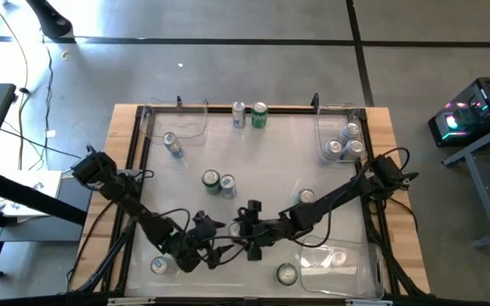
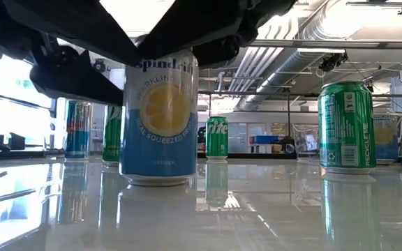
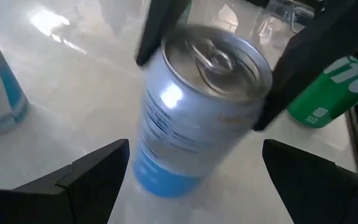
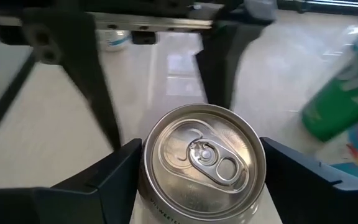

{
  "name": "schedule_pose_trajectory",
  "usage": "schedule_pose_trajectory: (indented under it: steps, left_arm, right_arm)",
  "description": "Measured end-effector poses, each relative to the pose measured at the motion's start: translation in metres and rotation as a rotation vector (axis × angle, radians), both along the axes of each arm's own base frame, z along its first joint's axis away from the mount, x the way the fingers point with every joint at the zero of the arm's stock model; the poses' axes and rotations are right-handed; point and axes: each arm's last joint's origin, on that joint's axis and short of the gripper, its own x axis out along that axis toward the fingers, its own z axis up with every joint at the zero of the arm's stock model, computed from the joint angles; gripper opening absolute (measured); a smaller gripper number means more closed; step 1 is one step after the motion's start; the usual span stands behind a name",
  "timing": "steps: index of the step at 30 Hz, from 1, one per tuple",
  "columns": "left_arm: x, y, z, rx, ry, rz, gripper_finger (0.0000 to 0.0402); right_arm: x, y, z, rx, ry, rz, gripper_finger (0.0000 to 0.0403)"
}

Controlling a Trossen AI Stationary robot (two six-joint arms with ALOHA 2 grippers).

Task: Sort soda cans
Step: Put the blue soda can into the top right transparent bin

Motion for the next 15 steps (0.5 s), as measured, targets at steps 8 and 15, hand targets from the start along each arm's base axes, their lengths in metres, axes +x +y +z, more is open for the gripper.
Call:
schedule_pose_trajectory:
  steps: [8,15]
  left_arm:
    - [-0.009,-0.011,0.000,0.000,-0.020,-0.012,0.0365]
    - [-0.013,-0.013,0.000,0.058,-0.028,-0.001,0.0365]
  right_arm:
    - [-0.023,-0.009,0.027,-0.097,0.050,-0.107,0.0277]
    - [-0.077,-0.031,0.097,-0.150,0.022,-0.283,0.0277]
